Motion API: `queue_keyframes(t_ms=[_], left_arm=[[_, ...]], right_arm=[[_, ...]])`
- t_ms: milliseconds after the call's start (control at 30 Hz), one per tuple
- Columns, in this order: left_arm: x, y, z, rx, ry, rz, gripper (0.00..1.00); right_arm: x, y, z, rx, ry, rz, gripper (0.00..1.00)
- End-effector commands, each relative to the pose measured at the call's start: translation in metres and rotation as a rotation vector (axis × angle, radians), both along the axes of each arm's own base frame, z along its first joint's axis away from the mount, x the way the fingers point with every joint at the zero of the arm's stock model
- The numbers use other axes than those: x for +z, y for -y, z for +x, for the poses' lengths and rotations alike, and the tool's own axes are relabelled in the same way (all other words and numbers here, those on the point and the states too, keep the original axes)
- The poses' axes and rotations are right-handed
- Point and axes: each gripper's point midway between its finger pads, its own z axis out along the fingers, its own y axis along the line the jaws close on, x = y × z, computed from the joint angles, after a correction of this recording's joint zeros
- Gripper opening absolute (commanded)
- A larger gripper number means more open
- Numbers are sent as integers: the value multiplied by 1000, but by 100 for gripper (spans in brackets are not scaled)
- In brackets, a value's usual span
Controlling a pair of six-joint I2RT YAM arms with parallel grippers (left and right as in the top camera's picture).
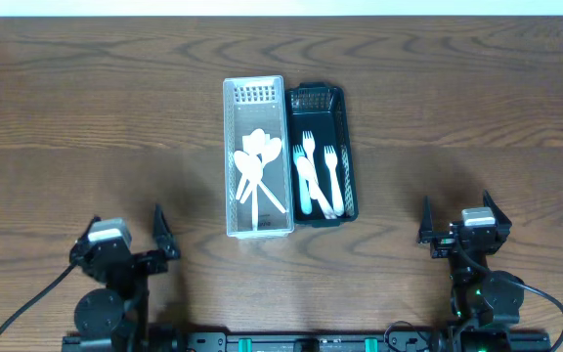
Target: Pack container
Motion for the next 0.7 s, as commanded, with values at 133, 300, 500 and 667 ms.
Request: queue_keyframes(t_ms=[133,300,500,667], left_arm=[[-7,0,25,-12,157,101,98],[-29,2,33,-31,153,142,98],[-61,15,35,-126,40,242,98],[-79,11,33,-103,-29,165,98]], right_arm=[[0,1,0,-3,1,18,99],[0,1,0,-3,1,18,99],[0,1,0,-2,1,18,99],[0,1,0,-3,1,19,99]])
